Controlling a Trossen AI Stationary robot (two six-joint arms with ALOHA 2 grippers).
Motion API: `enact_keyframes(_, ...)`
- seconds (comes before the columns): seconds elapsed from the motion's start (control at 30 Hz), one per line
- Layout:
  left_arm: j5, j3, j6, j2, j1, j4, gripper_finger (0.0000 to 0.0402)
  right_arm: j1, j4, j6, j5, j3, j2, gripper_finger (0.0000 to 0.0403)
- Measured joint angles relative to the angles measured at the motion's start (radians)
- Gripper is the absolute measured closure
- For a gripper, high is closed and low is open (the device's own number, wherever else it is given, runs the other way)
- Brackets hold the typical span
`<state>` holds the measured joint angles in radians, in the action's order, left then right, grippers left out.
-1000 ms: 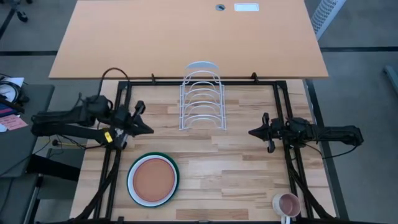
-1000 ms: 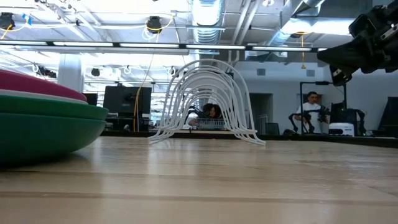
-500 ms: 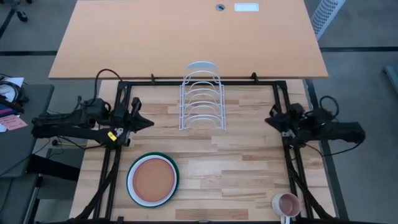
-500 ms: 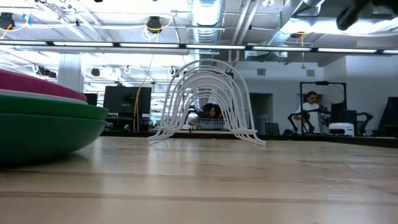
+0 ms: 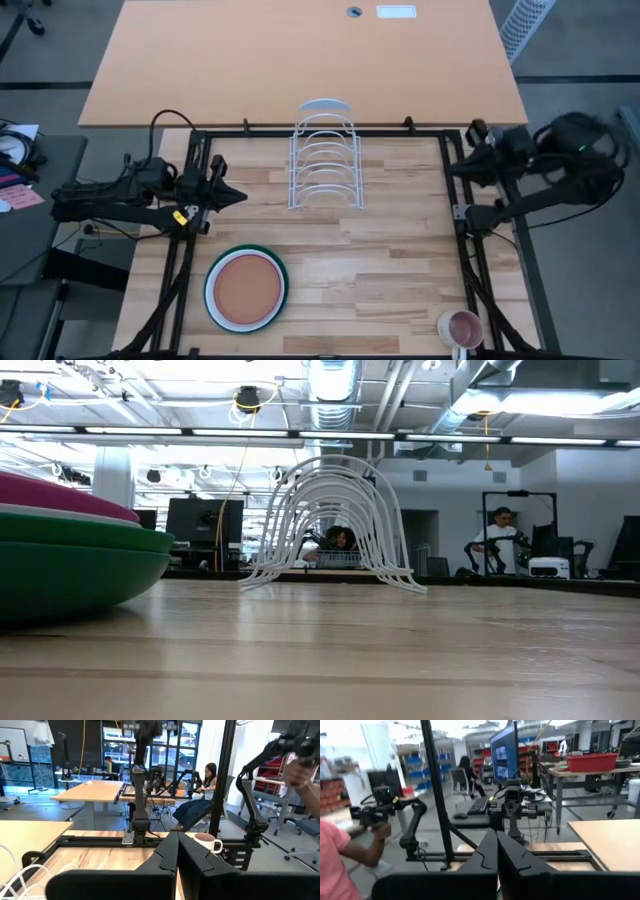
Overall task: Sort dishes
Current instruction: Put the orange plate on the dish rack
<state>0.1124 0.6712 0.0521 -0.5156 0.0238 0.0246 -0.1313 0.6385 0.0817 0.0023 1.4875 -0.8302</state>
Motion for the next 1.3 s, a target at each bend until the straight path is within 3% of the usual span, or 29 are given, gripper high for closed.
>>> enact_keyframes(0.17,-0.001,0.000,-0.021,0.007,0.000,0.000,0.0402,0.000,0.135,-0.021,0.007,0.164,-0.137,0.0403)
enact_keyframes(0.37,-0.011,0.011,-0.004,0.040,0.000,0.016,0.0402,-0.003,0.256,0.072,0.159,0.065,-0.198,0.0403)
enact_keyframes(0.63,-0.013,0.089,-0.002,0.047,0.000,0.170,0.0402,-0.154,0.012,0.138,0.169,-0.237,-0.234,0.0403)
enact_keyframes(0.87,-0.010,0.089,-0.002,0.040,0.000,0.270,0.0402,-0.322,-0.239,0.238,0.266,-0.431,-0.273,0.0403)
enact_keyframes(1.13,0.138,0.089,0.058,0.039,-0.001,0.375,0.0402,-0.345,-0.226,0.392,0.319,-0.444,-0.378,0.0403)
enact_keyframes(1.3,0.153,0.089,0.123,0.039,-0.005,0.387,0.0402,-0.327,-0.323,0.449,0.318,-0.444,-0.473,0.0403)
